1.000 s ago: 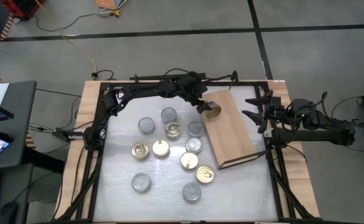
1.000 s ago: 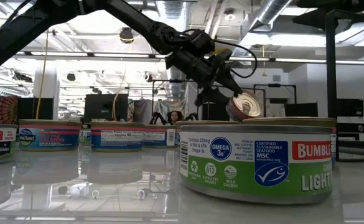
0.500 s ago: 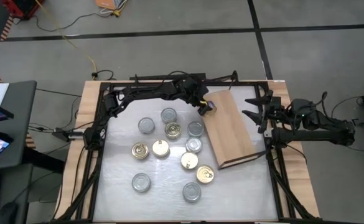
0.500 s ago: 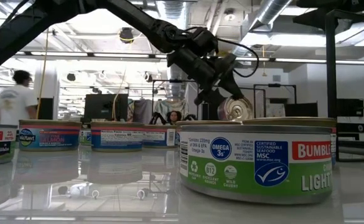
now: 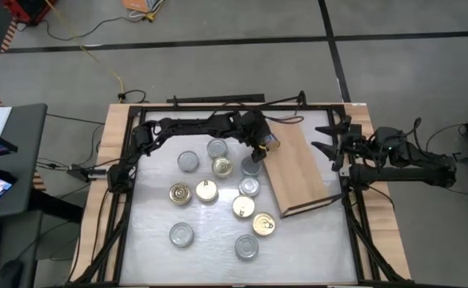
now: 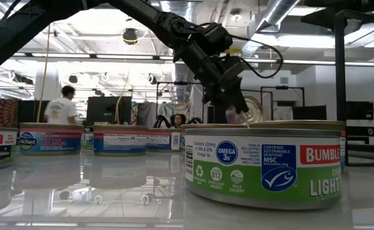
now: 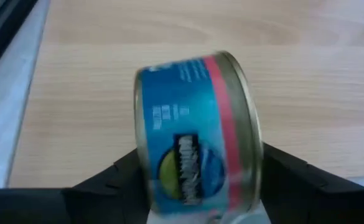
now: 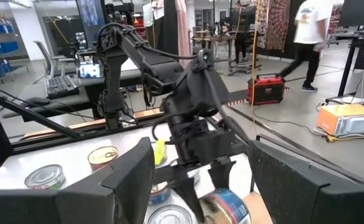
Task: Stack canned seafood by type on shelf
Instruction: Put the blue tuna can on the shelf
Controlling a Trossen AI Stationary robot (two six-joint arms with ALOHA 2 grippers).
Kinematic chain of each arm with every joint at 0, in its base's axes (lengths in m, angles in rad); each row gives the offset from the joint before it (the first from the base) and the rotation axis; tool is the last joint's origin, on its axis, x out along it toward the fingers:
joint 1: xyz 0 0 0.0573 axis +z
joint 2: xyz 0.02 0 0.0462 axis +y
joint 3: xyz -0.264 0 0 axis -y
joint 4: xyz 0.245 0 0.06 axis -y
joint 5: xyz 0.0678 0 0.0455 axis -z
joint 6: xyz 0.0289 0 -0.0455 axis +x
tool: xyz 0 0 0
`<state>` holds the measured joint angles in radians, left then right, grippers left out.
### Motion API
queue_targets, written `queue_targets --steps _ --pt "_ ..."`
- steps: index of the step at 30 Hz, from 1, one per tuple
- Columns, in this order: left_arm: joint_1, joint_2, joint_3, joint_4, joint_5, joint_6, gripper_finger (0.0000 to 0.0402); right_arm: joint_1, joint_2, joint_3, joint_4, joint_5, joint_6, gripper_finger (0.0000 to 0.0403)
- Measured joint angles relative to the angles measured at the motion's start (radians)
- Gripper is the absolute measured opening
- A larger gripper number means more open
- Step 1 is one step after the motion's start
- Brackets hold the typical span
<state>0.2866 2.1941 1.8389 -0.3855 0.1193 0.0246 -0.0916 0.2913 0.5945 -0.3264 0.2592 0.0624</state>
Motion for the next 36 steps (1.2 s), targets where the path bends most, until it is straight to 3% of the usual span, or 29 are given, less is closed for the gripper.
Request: queue_targets --steps 3,7,13,20,30,36 --pt "-0.013 0.000 0.006 -0.006 0.031 -0.035 0.0183 0.000 0.000 0.000 -0.002 0.000 0.000 0.0283" --pt "-0.019 0.000 0.022 0.018 0.132 -0.119 0.0182 0.000 -0.006 0.000 -0.009 -0.002 0.001 0.0283" --pt "-0.012 0.000 0.023 0.196 0.304 -0.368 0.0182 0.000 -0.041 0.027 0.002 -0.052 0.017 0.0283" --pt "-0.039 0.000 0.021 0.264 0.275 -0.478 0.0182 0.000 -0.092 0.026 -0.012 -0.058 0.017 0.0283" --pt "-0.086 0.018 0.022 0.309 0.109 -0.458 0.0182 0.000 -0.136 0.020 -0.014 -0.059 0.017 0.0283" --pt "-0.090 0.099 0.018 0.357 0.159 -0.611 0.0182 0.001 -0.134 0.019 -0.014 -0.060 0.016 0.0283"
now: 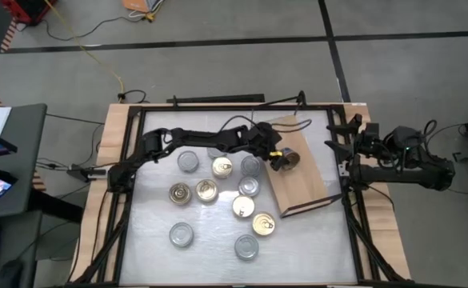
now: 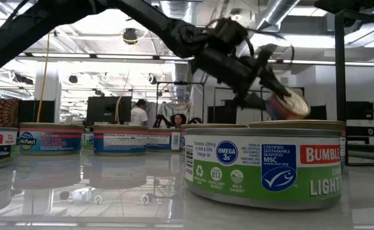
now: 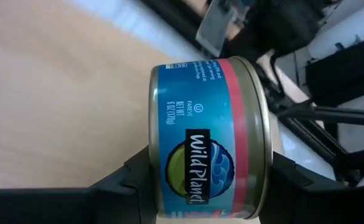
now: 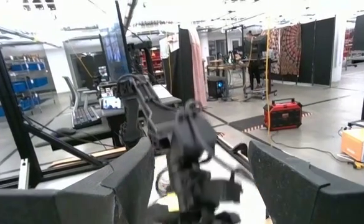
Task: Stack canned seafood by type on shelf
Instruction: Put the blue tuna can on the shelf, then put the green tuna can on the shelf
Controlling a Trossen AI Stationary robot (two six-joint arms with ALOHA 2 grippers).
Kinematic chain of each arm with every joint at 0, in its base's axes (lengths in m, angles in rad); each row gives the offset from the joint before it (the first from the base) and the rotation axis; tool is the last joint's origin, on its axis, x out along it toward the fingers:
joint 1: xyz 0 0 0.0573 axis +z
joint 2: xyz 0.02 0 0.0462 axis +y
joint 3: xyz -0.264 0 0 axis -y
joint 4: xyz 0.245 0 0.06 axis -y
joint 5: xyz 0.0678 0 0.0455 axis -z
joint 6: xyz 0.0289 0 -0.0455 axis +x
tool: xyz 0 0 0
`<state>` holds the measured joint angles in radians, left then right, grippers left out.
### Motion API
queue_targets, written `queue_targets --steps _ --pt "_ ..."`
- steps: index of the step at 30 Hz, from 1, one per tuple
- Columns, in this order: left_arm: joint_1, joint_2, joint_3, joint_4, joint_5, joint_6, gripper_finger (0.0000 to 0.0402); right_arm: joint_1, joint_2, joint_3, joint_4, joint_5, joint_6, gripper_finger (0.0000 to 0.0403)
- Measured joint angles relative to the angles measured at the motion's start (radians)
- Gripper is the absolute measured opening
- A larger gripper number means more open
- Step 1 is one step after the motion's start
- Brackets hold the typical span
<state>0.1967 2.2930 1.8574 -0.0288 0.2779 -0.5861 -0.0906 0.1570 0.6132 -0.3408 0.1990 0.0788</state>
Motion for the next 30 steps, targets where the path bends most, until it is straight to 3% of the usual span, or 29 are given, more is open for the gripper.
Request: queue_targets --steps 6,12,23,26,30 --pt "0.015 0.014 0.002 0.063 0.022 -0.057 0.0189 0.015 -0.002 0.000 -0.004 -0.017 -0.001 0.0283" --pt "0.019 0.019 0.002 0.017 0.007 -0.033 0.0199 0.032 0.001 0.000 -0.002 -0.017 -0.005 0.0283" --pt "0.038 0.017 0.003 0.009 -0.022 0.018 0.0289 0.033 0.001 0.000 -0.004 -0.017 -0.008 0.0283" --pt "0.056 0.017 0.003 -0.029 -0.080 0.027 0.0300 0.033 0.001 0.000 -0.006 -0.017 -0.008 0.0283" --pt "0.078 0.012 0.002 -0.033 -0.080 0.070 0.0300 0.033 0.001 0.000 -0.023 -0.017 -0.013 0.0283"
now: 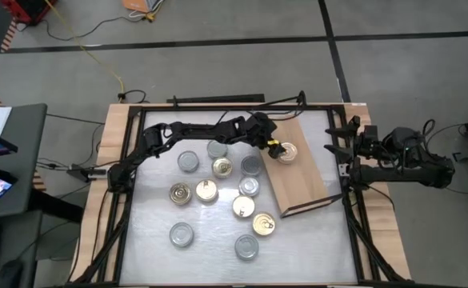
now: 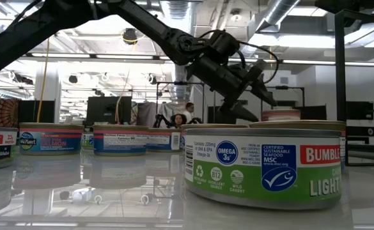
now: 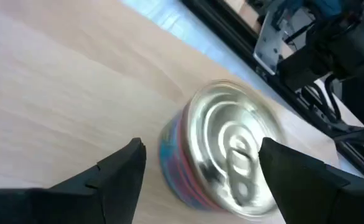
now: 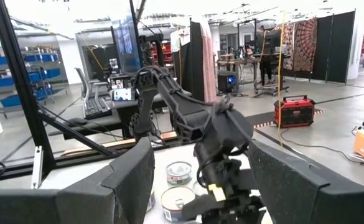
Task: Stack canned seafood by type on shelf
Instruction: Put the green tuna can on the shelf
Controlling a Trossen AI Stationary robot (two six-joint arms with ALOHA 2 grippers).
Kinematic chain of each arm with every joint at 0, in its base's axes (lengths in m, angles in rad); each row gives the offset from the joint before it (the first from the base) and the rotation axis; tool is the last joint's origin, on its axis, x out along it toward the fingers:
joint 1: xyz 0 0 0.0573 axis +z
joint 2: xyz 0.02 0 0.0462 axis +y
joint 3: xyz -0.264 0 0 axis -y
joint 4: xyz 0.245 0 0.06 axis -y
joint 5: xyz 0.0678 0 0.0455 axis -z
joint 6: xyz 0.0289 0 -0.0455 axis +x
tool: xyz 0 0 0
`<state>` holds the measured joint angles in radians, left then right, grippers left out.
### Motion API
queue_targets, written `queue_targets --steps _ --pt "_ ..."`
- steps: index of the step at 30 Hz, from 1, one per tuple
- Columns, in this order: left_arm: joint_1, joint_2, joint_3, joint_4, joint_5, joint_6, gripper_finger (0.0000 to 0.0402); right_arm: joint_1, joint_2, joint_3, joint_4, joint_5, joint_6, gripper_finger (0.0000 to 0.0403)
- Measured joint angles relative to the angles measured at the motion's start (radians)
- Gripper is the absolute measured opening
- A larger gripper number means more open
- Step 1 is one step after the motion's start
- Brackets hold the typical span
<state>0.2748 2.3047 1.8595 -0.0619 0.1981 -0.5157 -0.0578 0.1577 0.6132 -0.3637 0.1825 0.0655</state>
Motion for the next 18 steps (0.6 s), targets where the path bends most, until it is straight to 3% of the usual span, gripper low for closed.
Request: queue_targets --steps 4,9,15,18 --pt "0.008 -0.030 0.000 0.004 0.006 0.141 0.0299 0.000 0.000 0.000 -0.002 0.000 -0.010 0.0283" --pt "-0.042 -0.073 0.000 -0.002 -0.031 0.475 0.0299 0.000 0.000 0.000 -0.004 0.000 -0.011 0.0283" --pt "-0.184 -0.060 0.000 0.011 -0.339 0.944 0.0299 0.000 0.000 0.000 0.012 0.000 -0.013 0.0283" --pt "-0.215 -0.046 -0.001 0.069 -0.394 1.028 0.0299 -0.001 0.010 0.000 0.017 0.000 -0.006 0.0283"
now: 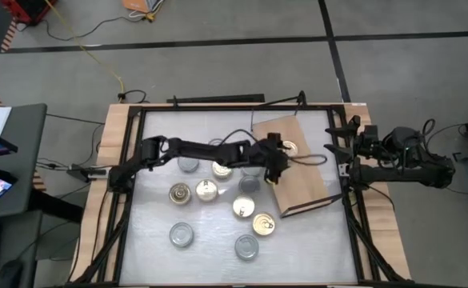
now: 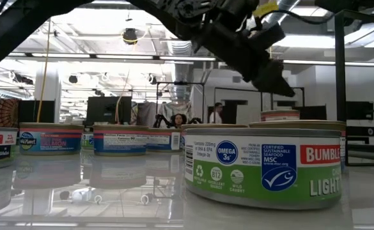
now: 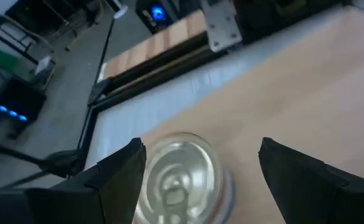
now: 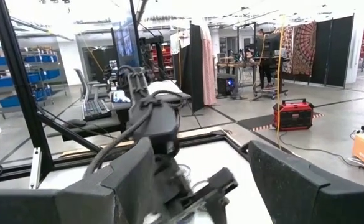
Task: Stack canned seafood by type on shelf
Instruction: Put the green tuna can on the shelf
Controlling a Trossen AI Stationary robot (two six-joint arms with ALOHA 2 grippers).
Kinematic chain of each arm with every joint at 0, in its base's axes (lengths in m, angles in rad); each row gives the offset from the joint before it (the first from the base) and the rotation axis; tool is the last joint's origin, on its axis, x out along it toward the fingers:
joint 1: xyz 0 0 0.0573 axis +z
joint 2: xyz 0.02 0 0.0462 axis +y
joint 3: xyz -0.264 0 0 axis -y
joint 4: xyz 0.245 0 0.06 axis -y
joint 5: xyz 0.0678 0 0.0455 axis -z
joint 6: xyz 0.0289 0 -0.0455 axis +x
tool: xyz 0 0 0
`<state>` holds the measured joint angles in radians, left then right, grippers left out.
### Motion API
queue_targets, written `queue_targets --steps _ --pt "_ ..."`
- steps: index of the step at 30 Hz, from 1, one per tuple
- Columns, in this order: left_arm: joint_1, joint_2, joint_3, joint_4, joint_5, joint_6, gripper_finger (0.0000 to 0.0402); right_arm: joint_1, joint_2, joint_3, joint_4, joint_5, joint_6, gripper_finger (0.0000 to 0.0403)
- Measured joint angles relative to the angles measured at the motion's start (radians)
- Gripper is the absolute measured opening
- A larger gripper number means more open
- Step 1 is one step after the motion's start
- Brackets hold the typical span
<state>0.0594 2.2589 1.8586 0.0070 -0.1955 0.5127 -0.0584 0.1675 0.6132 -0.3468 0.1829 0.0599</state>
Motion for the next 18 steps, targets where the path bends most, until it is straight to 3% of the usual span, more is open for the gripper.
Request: queue_targets --steps 8,12,18 --pt "0.044 0.018 0.001 0.053 0.083 -0.127 0.0299 0.013 0.068 -0.001 0.038 0.000 0.004 0.0283" --pt "0.059 0.018 0.001 0.050 0.141 -0.112 0.0296 0.012 0.089 -0.001 0.052 0.000 -0.004 0.0283" --pt "0.042 -0.010 -0.001 -0.100 0.022 -0.112 0.0293 0.009 0.110 -0.001 -0.057 0.004 -0.005 0.0283"
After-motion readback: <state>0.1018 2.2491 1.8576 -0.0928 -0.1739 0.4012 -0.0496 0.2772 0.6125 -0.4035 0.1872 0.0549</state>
